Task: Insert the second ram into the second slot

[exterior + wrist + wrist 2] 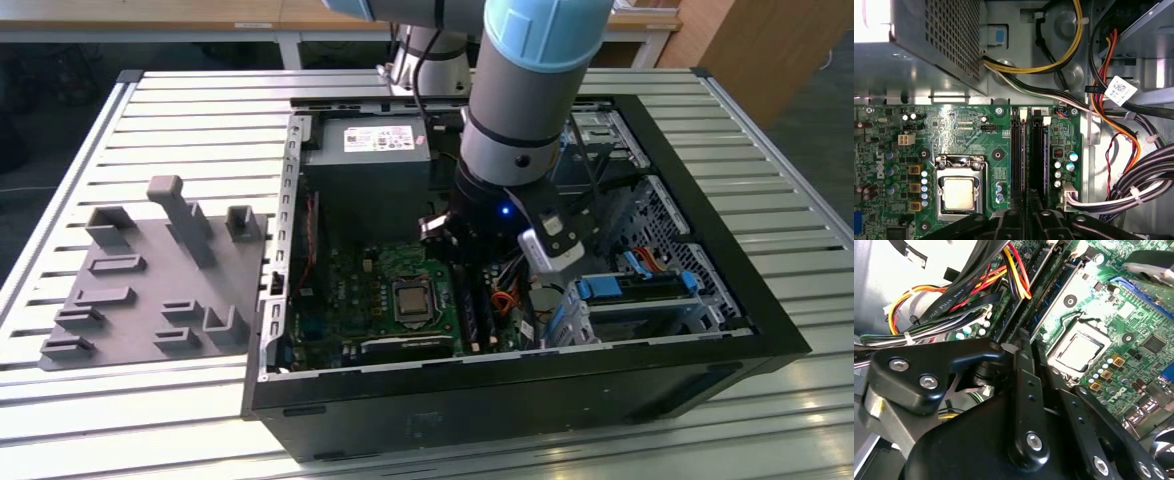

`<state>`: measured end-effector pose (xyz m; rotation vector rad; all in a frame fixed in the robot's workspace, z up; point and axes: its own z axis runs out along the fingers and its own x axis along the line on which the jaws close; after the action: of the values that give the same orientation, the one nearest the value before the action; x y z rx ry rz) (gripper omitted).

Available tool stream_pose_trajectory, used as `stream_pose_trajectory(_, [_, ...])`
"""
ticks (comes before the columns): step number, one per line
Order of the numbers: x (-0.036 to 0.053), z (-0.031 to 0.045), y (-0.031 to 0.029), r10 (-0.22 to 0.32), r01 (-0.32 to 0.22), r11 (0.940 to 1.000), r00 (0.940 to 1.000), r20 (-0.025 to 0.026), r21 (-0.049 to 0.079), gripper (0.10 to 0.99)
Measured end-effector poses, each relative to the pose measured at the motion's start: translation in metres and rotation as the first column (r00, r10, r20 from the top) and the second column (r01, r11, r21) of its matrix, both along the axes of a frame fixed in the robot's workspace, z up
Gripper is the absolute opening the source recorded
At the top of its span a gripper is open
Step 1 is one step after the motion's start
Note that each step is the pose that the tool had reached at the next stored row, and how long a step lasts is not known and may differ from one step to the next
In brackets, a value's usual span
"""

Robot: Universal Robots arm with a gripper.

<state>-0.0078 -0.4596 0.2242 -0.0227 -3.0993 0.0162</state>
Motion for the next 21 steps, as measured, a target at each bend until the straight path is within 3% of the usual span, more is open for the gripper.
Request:
stream_pose_trajectory(1, [0.0000,0.0003,0.0000,0.000,0.000,1.0000,1.0000,0.0000,0.000,0.129])
stream_pose_trajectory(3, [0.0000,0.0003,0.0000,0.000,0.000,1.0000,1.0000,0.0001,0.000,0.106])
stream_pose_trajectory(21, [0.0000,-0.0071,-0.0001,0.000,0.000,1.0000,1.0000,-0.0002,-0.001,0.106])
